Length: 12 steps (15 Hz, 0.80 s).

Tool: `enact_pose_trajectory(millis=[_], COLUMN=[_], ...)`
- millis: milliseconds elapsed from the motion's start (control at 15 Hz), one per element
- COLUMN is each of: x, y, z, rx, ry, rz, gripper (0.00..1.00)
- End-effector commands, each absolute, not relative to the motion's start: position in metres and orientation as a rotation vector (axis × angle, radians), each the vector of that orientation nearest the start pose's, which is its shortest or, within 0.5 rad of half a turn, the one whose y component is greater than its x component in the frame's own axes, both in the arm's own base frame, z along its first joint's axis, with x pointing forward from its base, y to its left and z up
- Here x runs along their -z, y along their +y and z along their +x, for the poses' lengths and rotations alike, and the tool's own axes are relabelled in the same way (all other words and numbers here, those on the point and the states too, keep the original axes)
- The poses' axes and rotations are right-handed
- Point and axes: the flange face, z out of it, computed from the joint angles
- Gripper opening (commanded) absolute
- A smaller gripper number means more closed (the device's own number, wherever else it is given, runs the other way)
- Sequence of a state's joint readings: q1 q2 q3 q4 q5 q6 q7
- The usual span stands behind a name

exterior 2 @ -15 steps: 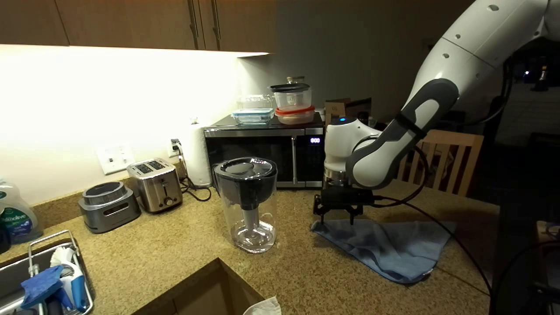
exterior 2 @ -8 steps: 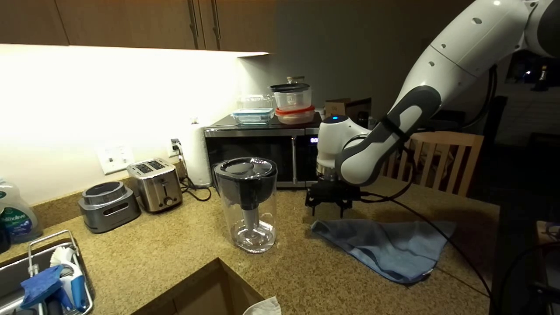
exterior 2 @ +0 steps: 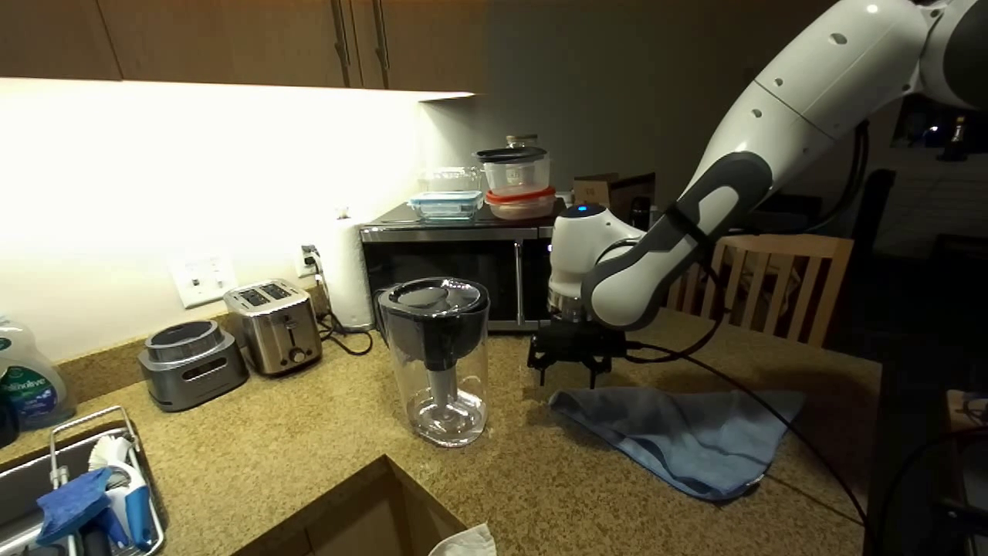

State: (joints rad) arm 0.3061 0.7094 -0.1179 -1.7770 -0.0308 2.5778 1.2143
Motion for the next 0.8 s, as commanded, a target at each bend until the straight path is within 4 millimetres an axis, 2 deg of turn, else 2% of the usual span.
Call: enact_pose_trajectory(millis=[0, 267, 733], x=[-0.165, -0.16, -0.146], y=[0.14, 0.146, 0.142], z=[0.652, 0.653, 0.664], rx=[0.15, 0.162, 0.181], ry=[1.454, 1.43, 1.434], rz=[-2.78, -2.79, -2.807], gripper=[1.0, 1.0, 1.0])
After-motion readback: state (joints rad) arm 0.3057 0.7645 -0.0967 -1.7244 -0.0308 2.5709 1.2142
